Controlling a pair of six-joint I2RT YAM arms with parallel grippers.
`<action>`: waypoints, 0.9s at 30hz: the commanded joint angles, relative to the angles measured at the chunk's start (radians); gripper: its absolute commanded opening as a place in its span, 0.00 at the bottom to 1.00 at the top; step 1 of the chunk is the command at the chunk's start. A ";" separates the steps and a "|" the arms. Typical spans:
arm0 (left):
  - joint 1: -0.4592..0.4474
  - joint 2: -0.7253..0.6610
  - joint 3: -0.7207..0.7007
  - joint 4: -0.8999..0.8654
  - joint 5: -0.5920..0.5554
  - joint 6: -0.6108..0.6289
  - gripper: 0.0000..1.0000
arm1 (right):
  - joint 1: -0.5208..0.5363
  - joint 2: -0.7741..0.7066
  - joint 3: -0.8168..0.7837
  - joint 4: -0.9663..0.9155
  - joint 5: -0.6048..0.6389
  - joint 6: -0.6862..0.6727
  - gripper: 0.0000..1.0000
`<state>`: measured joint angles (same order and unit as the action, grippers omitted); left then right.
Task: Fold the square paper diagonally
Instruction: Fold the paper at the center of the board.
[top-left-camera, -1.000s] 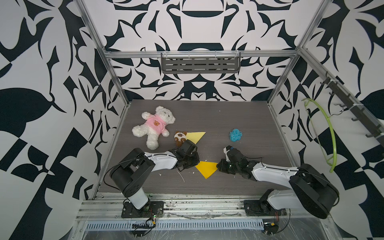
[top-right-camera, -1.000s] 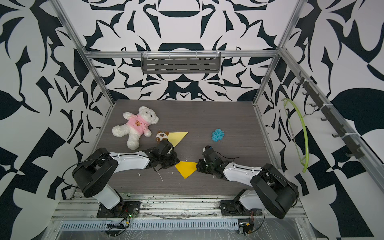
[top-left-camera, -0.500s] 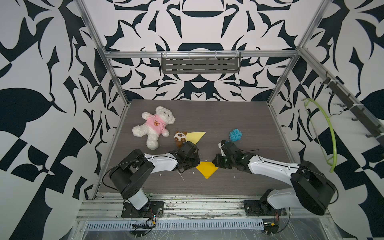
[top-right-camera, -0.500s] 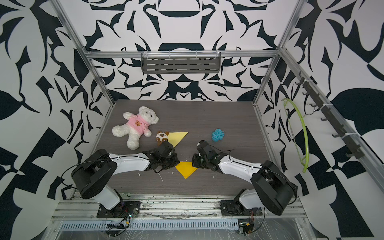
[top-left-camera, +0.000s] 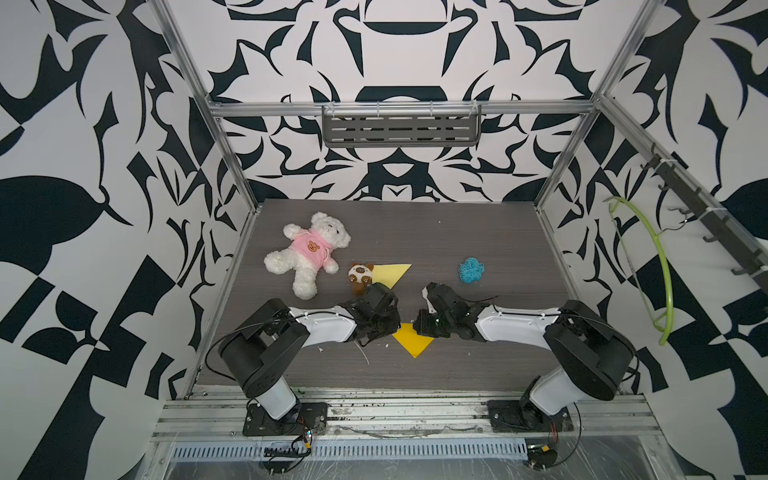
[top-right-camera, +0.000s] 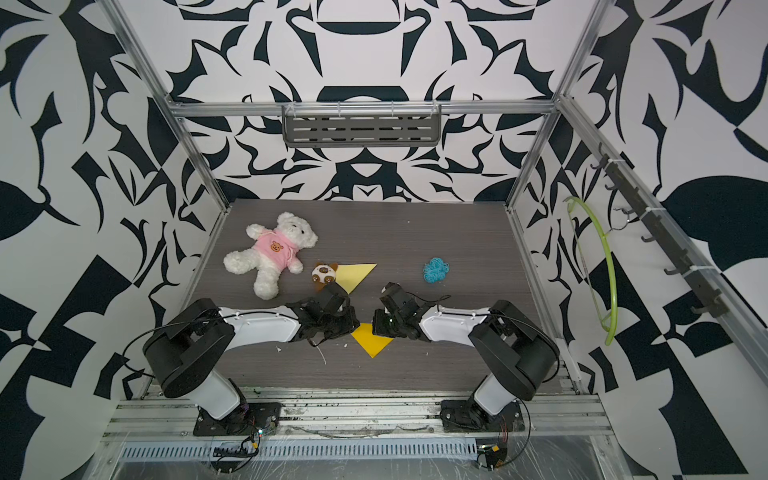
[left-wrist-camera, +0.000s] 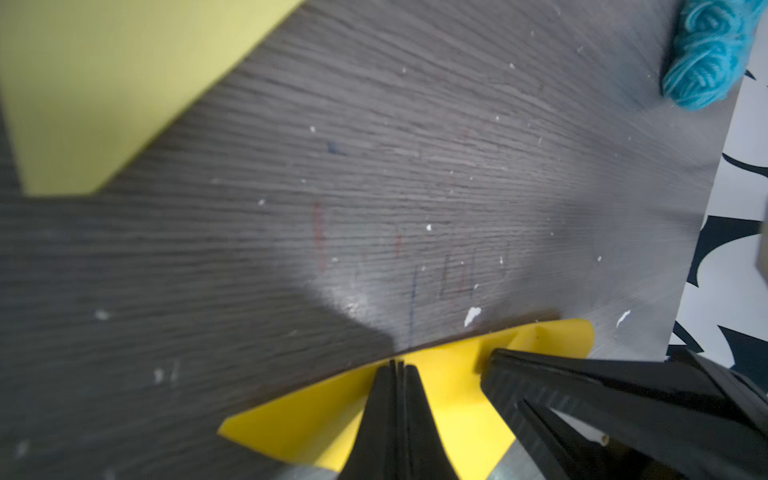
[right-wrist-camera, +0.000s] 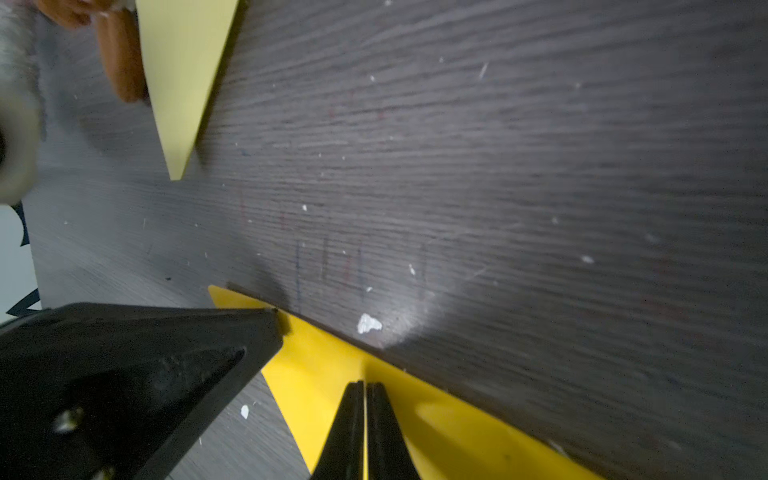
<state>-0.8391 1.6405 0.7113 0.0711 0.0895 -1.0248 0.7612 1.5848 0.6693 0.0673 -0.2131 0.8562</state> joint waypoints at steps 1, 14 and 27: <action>-0.014 0.042 -0.014 -0.103 0.000 -0.004 0.00 | 0.007 0.018 0.033 0.055 -0.012 0.012 0.09; -0.018 0.039 -0.033 -0.101 -0.011 -0.013 0.00 | -0.045 -0.009 -0.066 0.046 0.034 0.024 0.06; -0.020 0.039 -0.041 -0.100 -0.016 -0.018 0.00 | -0.160 -0.092 -0.182 0.009 0.030 -0.017 0.05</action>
<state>-0.8482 1.6417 0.7101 0.0772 0.0822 -1.0439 0.6342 1.4937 0.5247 0.1593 -0.2256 0.8639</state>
